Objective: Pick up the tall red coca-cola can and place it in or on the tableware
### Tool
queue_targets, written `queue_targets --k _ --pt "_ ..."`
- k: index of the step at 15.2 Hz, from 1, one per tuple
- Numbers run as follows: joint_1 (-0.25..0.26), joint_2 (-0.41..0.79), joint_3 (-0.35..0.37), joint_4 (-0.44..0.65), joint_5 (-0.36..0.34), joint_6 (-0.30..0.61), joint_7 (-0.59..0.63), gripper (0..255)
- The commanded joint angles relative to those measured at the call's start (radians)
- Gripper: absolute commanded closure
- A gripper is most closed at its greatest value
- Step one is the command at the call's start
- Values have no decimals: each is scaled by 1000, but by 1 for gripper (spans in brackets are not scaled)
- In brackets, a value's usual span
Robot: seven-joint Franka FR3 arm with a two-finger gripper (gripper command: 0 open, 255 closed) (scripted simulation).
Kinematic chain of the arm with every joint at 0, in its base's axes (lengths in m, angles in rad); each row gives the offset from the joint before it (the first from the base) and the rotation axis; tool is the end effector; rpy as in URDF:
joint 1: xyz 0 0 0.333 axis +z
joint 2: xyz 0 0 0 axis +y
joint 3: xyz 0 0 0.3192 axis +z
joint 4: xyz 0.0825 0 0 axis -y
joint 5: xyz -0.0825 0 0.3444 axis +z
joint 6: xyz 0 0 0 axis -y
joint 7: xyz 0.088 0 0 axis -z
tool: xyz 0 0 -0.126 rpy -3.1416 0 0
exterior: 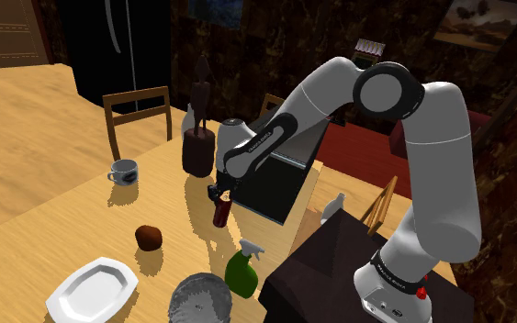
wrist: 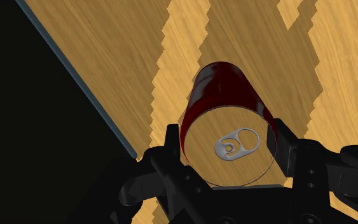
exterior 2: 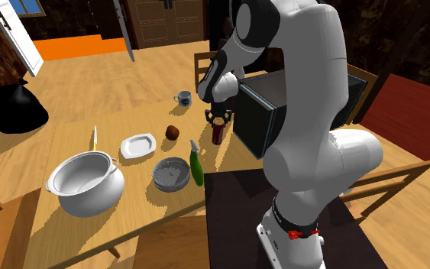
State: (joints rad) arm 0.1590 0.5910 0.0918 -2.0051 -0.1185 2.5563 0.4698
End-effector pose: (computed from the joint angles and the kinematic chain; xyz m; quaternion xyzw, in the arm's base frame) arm 0.5608 0.1434 0.1724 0.9976 -0.0667 -0.0144 0.0120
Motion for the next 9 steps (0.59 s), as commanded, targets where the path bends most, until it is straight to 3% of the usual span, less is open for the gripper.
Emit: queue_targets --k 1,9 --pt "0 0 0 0 0 0 0 255" --pt "-6 -57 7 -11 9 -46 -6 255"
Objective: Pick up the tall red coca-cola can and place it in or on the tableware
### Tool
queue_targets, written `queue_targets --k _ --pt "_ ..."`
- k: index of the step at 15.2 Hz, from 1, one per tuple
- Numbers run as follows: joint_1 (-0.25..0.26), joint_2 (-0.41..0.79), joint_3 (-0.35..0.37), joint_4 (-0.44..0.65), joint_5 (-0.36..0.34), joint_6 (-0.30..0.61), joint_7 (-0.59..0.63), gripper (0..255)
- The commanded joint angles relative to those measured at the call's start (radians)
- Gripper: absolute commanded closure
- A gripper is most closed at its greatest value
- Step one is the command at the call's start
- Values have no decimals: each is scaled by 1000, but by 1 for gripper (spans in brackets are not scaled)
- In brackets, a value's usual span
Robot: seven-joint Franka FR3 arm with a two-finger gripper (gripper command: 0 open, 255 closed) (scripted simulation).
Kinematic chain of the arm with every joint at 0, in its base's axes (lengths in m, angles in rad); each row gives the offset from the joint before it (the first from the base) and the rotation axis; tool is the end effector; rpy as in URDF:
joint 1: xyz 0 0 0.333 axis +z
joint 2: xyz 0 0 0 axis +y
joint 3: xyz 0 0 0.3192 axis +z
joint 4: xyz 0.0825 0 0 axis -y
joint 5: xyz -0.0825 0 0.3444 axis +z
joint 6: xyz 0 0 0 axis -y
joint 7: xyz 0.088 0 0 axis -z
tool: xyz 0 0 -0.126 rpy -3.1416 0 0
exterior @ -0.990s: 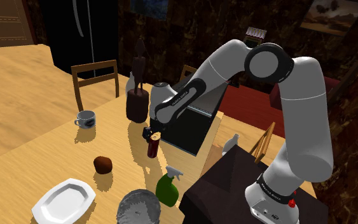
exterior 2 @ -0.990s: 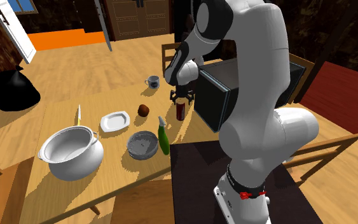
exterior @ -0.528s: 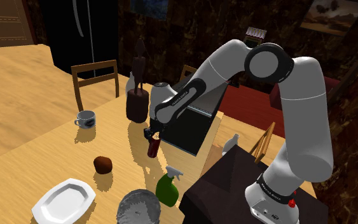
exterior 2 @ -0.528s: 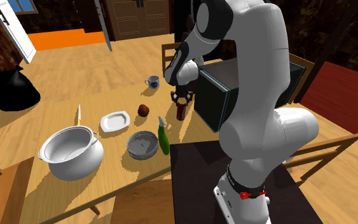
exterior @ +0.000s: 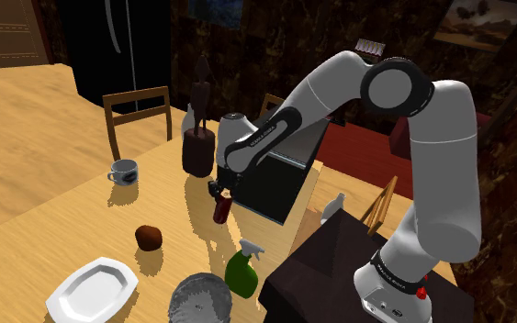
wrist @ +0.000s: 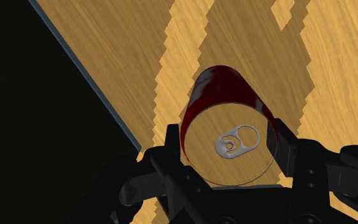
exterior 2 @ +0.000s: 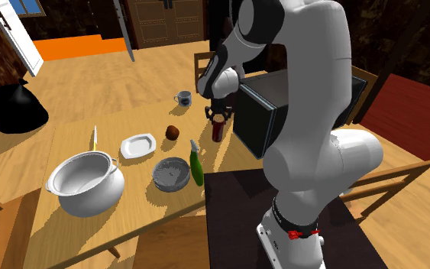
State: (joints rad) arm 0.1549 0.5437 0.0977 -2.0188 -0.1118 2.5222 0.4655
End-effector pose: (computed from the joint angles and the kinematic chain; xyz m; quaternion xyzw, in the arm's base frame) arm 0.5584 0.1430 0.1923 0.9976 -0.0668 -0.0146 0.0121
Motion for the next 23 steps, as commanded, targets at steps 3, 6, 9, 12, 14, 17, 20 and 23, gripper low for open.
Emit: queue_targets --k 3,6,9,12,14,17,20,23 --pt "-5 -43 6 -2 8 -40 -6 255" --pt "-8 -75 10 -4 13 -70 -10 255" --pt "-10 -106 13 -5 19 -100 -15 255" --pt "-13 -136 17 -3 25 -132 -19 255" --pt "-14 -155 19 -1 29 -153 -21 255" --pt "-16 -183 22 4 34 -185 -25 255" --pt "9 -225 36 -39 36 -185 13 255" --pt "47 -274 59 -97 39 -177 74 255"
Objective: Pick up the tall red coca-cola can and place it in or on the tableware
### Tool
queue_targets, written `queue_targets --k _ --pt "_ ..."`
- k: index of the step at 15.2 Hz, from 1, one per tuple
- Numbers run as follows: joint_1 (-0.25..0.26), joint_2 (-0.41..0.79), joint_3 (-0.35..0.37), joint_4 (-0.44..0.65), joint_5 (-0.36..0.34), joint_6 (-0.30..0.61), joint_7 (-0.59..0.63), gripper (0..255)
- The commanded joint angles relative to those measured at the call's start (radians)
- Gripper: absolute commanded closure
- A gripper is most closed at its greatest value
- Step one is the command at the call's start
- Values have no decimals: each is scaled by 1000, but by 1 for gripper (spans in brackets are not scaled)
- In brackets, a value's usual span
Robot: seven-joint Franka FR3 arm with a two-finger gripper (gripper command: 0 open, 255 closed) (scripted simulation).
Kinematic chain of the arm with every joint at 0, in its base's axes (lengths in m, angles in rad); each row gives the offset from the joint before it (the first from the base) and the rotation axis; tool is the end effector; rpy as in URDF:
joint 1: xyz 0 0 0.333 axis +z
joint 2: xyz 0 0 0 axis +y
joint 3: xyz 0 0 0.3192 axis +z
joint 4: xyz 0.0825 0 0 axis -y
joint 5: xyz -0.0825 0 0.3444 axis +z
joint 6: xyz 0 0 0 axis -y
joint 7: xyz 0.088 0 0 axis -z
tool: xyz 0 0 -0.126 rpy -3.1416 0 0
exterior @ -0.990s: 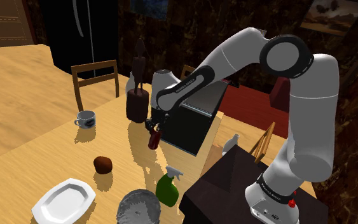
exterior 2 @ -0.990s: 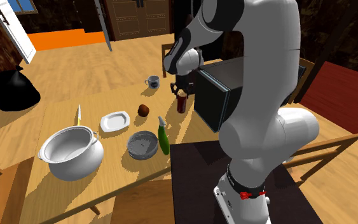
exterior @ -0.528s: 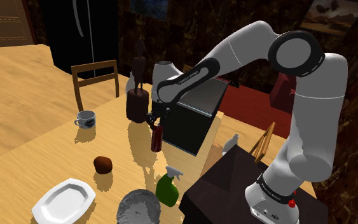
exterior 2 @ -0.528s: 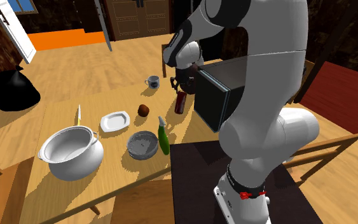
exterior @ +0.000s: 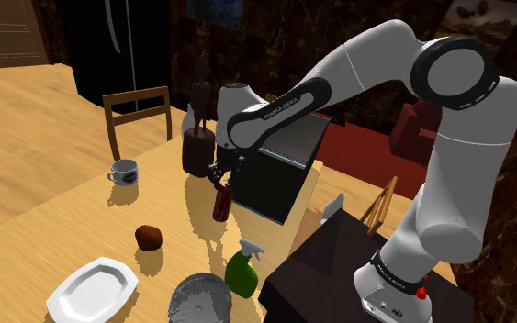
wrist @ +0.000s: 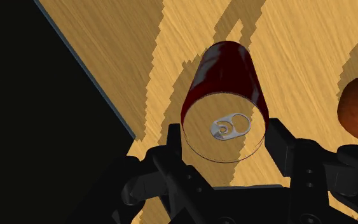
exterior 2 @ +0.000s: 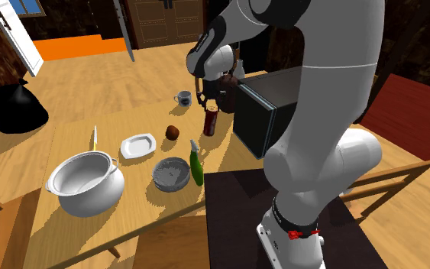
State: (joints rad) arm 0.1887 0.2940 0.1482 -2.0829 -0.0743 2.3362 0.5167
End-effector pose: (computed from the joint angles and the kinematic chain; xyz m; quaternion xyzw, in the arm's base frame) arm 0.5227 0.1788 0.2954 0.9976 -0.0663 -0.0146 0.0120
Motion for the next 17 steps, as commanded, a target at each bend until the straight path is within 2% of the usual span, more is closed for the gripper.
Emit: queue_targets --k 1,9,17 --pt "26 -39 17 -50 3 11 43 255" --pt "131 -135 93 -145 18 7 216 255" --pt "240 -181 180 -165 31 -19 402 255"
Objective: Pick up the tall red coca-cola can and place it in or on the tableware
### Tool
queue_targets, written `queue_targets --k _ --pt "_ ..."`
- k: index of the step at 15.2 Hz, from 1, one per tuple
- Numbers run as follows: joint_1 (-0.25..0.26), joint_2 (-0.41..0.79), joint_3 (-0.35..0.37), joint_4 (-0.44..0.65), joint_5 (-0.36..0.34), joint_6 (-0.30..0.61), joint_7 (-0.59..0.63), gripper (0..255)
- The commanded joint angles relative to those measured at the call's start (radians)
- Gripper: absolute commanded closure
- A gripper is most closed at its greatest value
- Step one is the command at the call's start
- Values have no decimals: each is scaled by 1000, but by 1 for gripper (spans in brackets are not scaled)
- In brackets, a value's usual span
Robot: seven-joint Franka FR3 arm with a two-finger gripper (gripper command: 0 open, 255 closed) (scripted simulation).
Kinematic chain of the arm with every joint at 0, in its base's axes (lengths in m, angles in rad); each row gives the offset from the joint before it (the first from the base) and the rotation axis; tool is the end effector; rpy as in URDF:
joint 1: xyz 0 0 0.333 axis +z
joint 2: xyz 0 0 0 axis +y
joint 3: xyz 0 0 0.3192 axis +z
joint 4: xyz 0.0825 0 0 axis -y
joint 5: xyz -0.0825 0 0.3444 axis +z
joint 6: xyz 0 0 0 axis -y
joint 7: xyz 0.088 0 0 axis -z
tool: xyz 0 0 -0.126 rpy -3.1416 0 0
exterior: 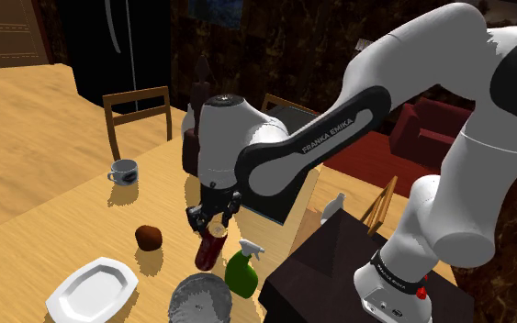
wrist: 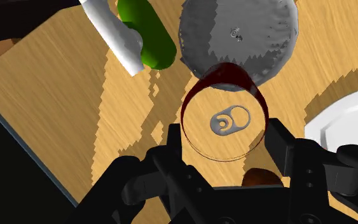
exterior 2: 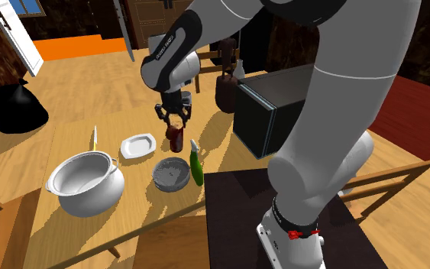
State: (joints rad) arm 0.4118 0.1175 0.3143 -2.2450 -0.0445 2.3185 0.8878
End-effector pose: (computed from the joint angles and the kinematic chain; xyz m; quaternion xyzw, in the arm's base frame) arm 0.3772 0.3320 0.3263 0.9976 -0.0660 -0.0146 0.0122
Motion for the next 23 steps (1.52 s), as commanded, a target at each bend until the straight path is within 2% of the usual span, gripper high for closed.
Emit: queue_targets --k 1,4,23 --pt "31 -6 24 0 2 -6 55 255" --pt "71 -6 56 14 2 -21 128 255" --pt "102 199 15 -23 -117 207 209 255"
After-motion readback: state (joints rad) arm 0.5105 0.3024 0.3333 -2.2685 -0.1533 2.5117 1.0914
